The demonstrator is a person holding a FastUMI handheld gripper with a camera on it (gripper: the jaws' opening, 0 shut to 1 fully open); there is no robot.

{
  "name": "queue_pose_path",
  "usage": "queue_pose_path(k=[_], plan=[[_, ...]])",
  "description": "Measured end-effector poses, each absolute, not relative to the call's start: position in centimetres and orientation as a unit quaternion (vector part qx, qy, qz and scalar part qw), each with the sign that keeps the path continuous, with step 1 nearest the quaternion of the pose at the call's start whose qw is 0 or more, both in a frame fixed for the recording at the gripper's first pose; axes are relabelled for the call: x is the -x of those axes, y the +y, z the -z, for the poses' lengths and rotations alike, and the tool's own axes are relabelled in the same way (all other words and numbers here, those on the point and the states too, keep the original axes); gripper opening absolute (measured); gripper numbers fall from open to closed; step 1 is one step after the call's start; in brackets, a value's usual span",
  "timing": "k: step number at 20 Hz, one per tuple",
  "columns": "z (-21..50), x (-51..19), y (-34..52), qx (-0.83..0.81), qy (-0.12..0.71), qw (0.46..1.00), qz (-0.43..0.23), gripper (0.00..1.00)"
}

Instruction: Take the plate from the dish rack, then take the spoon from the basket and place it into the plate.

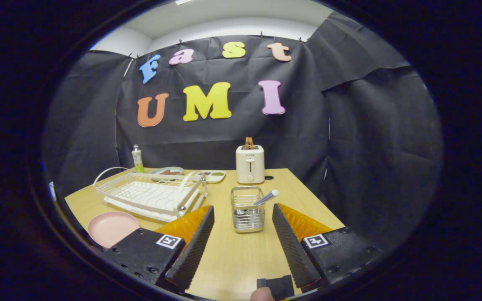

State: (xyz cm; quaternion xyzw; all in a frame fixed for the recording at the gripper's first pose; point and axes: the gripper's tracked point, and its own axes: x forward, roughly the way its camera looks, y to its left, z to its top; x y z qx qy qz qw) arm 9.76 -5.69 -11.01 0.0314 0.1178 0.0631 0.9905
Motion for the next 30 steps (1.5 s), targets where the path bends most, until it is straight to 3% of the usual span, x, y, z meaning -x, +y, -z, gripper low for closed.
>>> queue_pose_path(k=[7,15,20,25,30], plan=[[12.7,-16.2,-7.1,-0.055,0.128,0.987,-0.080,0.86],[13.4,-19.0,-5.8,-0.093,0.152,0.979,-0.102,0.54],[13.1,-19.6,-5.5,-0.136,0.166,0.971,-0.110,0.25],[12.1,-19.4,-4.4,-0.140,0.179,0.965,-0.129,0.14],[9.8,-18.6,-5.0,-0.102,0.173,0.973,-0.114,0.10]])
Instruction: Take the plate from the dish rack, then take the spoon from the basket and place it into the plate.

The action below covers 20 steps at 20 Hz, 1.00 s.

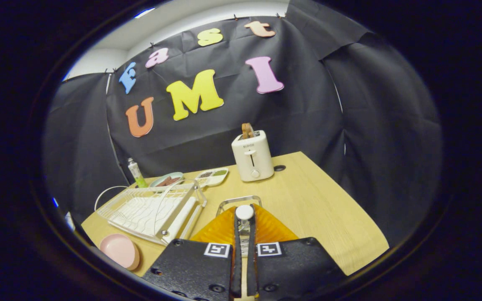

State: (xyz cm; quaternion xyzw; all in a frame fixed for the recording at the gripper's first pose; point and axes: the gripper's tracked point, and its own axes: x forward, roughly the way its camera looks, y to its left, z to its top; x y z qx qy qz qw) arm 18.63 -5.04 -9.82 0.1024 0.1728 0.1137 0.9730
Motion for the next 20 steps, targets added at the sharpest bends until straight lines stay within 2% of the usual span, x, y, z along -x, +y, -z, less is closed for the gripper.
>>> queue_pose_path(k=[7,13,20], plan=[[2.4,-14.6,-5.3,-0.056,0.115,0.985,-0.112,0.10],[-2.3,-8.8,2.7,-0.008,0.088,0.971,-0.220,0.10],[0.4,-4.2,14.1,0.035,0.134,0.922,-0.361,0.10]])
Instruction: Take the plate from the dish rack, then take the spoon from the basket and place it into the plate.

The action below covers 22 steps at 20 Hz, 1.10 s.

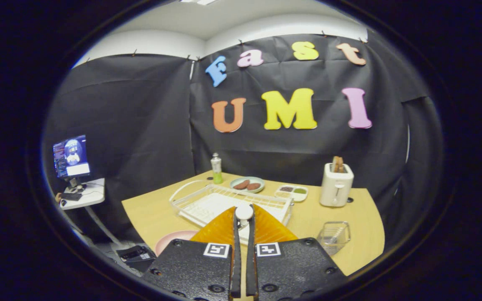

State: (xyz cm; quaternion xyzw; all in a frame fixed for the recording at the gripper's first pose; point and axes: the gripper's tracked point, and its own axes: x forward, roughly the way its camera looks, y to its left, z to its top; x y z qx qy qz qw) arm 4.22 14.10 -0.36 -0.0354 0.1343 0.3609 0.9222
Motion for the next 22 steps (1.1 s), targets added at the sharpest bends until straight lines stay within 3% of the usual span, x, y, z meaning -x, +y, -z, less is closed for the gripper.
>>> queue_pose_path(k=[8,22], plan=[[6.5,-1.6,22.6,0.072,0.207,0.865,-0.452,0.10],[11.3,0.0,27.3,0.089,0.279,0.817,-0.497,0.13]])
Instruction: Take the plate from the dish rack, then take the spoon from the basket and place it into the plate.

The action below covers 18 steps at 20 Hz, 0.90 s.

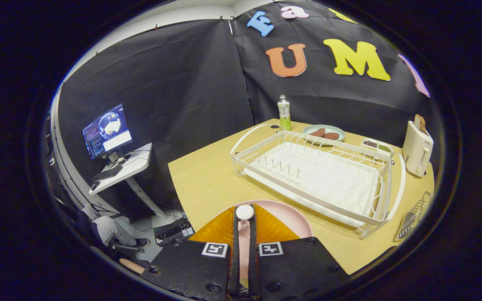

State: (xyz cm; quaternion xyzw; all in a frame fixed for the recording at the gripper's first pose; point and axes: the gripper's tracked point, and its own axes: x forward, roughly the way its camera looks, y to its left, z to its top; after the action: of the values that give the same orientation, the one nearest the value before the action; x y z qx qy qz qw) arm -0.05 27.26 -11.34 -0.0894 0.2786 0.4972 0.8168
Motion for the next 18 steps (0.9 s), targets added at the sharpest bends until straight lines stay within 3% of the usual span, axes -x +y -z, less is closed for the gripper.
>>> queue_pose_path(k=[6,7,10,15,18], plan=[[10.8,-0.8,27.3,0.092,0.254,0.831,-0.487,0.24],[10.5,-1.1,27.2,0.088,0.249,0.835,-0.483,0.35],[9.3,-1.8,26.7,0.075,0.235,0.849,-0.468,0.49],[6.7,-3.3,24.3,0.058,0.186,0.892,-0.408,0.90],[4.6,-3.9,21.4,0.038,0.141,0.924,-0.353,0.98]])
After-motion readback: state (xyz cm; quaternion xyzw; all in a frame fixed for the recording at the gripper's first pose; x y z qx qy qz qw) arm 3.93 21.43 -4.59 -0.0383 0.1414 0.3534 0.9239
